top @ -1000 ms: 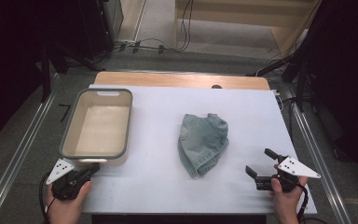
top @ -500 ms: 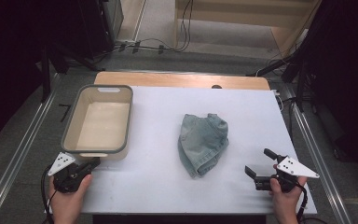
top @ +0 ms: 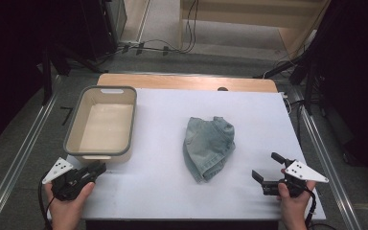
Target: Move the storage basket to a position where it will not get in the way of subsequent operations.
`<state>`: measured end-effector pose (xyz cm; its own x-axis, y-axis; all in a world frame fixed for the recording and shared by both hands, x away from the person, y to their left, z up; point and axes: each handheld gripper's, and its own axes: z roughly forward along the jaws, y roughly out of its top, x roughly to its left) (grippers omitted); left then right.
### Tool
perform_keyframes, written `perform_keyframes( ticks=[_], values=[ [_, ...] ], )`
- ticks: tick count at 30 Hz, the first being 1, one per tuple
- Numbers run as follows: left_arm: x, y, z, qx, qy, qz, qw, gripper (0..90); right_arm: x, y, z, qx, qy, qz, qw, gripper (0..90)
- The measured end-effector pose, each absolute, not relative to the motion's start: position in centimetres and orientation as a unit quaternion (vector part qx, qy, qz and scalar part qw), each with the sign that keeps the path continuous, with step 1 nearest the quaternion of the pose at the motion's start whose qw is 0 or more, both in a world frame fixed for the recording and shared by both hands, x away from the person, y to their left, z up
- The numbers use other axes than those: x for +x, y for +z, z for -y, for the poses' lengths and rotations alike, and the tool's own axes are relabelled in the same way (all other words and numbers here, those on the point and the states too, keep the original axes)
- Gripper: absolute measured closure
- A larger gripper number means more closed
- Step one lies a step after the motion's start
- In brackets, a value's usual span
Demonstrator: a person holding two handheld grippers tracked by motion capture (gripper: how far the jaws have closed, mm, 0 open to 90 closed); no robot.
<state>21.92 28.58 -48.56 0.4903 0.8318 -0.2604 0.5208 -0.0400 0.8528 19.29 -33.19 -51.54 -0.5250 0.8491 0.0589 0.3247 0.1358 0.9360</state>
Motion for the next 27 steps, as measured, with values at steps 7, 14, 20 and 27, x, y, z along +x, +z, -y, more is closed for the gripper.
perform_keyframes(
  ticks=[7, 14, 20, 27],
  values=[
    [20.9, -47.1, -27.1, 0.704, 0.152, -0.454, 0.525, 36.7, 19.5, -51.1, 33.2, 0.413, 0.52, -0.705, 0.25, 0.0],
    [20.8, -45.8, -25.1, 0.71, 0.147, -0.431, 0.537, 21.4, 19.7, -50.5, 32.7, 0.405, 0.526, -0.708, 0.241, 0.0],
    [21.2, -45.1, -23.9, 0.718, 0.137, -0.416, 0.542, 11.4, 20.1, -50.0, 32.1, 0.403, 0.527, -0.711, 0.233, 0.0],
    [22.0, -44.4, -22.2, 0.729, 0.132, -0.395, 0.543, 5.1, 20.8, -49.4, 31.8, 0.408, 0.524, -0.711, 0.231, 0.0]
  ],
)
